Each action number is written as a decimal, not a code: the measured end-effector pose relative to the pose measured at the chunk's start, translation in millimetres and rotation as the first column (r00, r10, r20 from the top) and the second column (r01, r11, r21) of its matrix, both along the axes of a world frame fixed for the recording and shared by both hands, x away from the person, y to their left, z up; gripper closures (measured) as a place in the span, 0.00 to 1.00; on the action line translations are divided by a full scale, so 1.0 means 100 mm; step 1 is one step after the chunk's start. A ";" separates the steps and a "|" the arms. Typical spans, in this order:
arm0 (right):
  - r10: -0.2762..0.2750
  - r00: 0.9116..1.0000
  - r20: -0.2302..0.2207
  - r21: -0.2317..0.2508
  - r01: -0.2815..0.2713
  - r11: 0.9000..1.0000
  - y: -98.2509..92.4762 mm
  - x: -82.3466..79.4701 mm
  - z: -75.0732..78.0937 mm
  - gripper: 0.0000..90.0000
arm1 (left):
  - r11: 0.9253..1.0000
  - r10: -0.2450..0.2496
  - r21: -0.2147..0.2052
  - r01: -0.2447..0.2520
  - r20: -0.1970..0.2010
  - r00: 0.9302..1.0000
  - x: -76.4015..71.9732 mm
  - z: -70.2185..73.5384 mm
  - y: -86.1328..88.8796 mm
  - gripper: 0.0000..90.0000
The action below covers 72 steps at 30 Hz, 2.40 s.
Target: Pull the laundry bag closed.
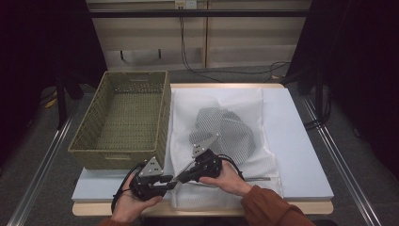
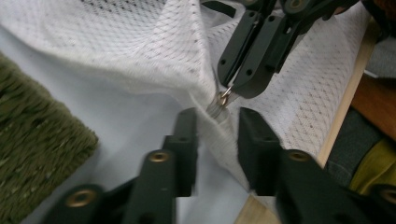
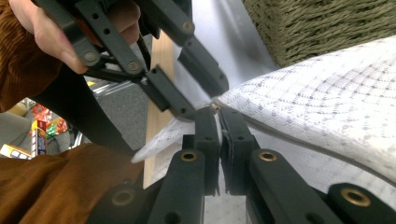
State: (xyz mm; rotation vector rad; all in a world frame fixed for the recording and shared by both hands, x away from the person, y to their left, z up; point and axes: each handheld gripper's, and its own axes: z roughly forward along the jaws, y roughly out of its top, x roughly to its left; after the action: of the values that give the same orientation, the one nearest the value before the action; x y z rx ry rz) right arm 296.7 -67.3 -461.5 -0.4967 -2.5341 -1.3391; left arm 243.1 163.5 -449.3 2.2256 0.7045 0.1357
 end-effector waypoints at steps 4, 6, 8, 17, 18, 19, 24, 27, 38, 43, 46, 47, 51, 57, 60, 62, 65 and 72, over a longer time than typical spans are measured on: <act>-0.017 1.000 0.006 0.008 0.017 1.000 -0.04 0.01 0.03 0.96 | 1.000 0.011 -0.025 -0.012 -0.024 1.000 0.01 -0.01 0.01 0.65; -0.019 1.000 0.007 0.009 0.019 1.000 -0.03 0.01 0.04 0.96 | 0.999 0.009 -0.033 -0.010 -0.028 1.000 0.02 -0.01 -0.02 0.64; -0.009 1.000 0.011 0.014 0.009 1.000 -0.03 0.02 0.04 0.96 | 1.000 -0.012 -0.029 0.011 -0.041 0.999 0.04 -0.02 -0.07 0.62; 0.000 1.000 0.008 0.026 0.000 1.000 -0.04 0.01 0.07 0.97 | 1.000 -0.011 -0.021 0.010 -0.053 0.999 0.10 -0.03 -0.06 0.87; 0.001 1.000 0.010 0.033 -0.001 0.999 -0.04 0.01 0.07 0.97 | 1.000 -0.015 -0.025 0.014 -0.057 0.998 0.11 -0.02 -0.05 0.88; 0.001 1.000 0.015 0.033 -0.002 0.999 -0.04 0.02 0.08 0.97 | 1.000 -0.017 -0.022 0.016 -0.052 0.999 0.11 -0.02 -0.05 0.91; -0.016 1.000 0.008 0.030 0.016 0.999 -0.06 0.02 0.08 0.97 | 0.999 -0.014 -0.032 0.012 -0.047 0.999 0.11 0.00 -0.06 0.97; -0.019 1.000 0.012 0.036 0.018 0.999 -0.06 0.03 0.08 0.97 | 0.999 -0.003 -0.041 0.001 -0.035 0.999 0.10 0.00 -0.05 0.97; -0.037 0.999 0.021 0.022 0.036 0.999 -0.08 0.01 0.10 0.97 | 0.998 0.006 -0.067 -0.008 -0.033 0.999 0.07 0.03 -0.04 0.98; -0.052 0.998 0.038 0.003 0.052 0.999 -0.09 -0.01 0.11 0.97 | 0.997 -0.006 -0.075 0.003 -0.035 0.999 0.07 0.04 -0.03 0.98; -0.054 0.998 0.033 0.006 0.054 0.999 -0.10 0.00 0.11 0.97 | 0.997 -0.002 -0.073 0.000 -0.029 1.000 0.06 0.05 -0.04 0.98; -0.051 0.998 0.032 0.008 0.051 0.999 -0.10 0.00 0.11 0.97 | 0.997 0.000 -0.078 -0.003 -0.029 1.000 0.07 0.05 -0.03 0.98; -0.076 0.996 0.041 0.013 0.075 0.997 -0.12 0.01 0.10 0.97 | 0.996 0.010 -0.091 -0.012 -0.022 1.000 0.07 0.07 -0.01 0.98; -0.102 0.993 0.052 0.000 0.102 0.995 -0.16 0.05 0.09 0.97 | 0.995 0.018 -0.102 -0.019 -0.017 1.000 0.06 0.07 0.01 0.98; -0.115 0.992 0.048 -0.001 0.115 0.993 -0.21 0.05 0.08 0.97 | 0.994 0.024 -0.102 -0.026 -0.018 1.000 0.07 0.08 0.05 0.98; -0.116 0.993 0.038 0.006 0.116 0.993 -0.24 0.05 0.08 0.97 | 0.995 0.024 -0.100 -0.026 -0.019 1.000 0.07 0.08 0.05 0.98; -0.116 0.992 0.049 -0.010 0.117 0.993 -0.23 0.03 0.08 0.97 | 0.995 0.026 -0.094 -0.028 -0.015 1.000 0.07 0.07 0.03 0.98; -0.120 0.992 0.029 0.012 0.120 0.993 -0.25 0.02 0.08 0.97 | 0.994 0.032 -0.108 -0.034 -0.017 0.999 0.08 0.05 0.02 0.82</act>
State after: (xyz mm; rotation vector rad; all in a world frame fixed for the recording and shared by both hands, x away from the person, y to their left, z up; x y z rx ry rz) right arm 298.8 -92.0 -453.4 -0.6412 -2.5557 -1.4094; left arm 251.4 165.6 -444.0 2.1146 0.7401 0.0949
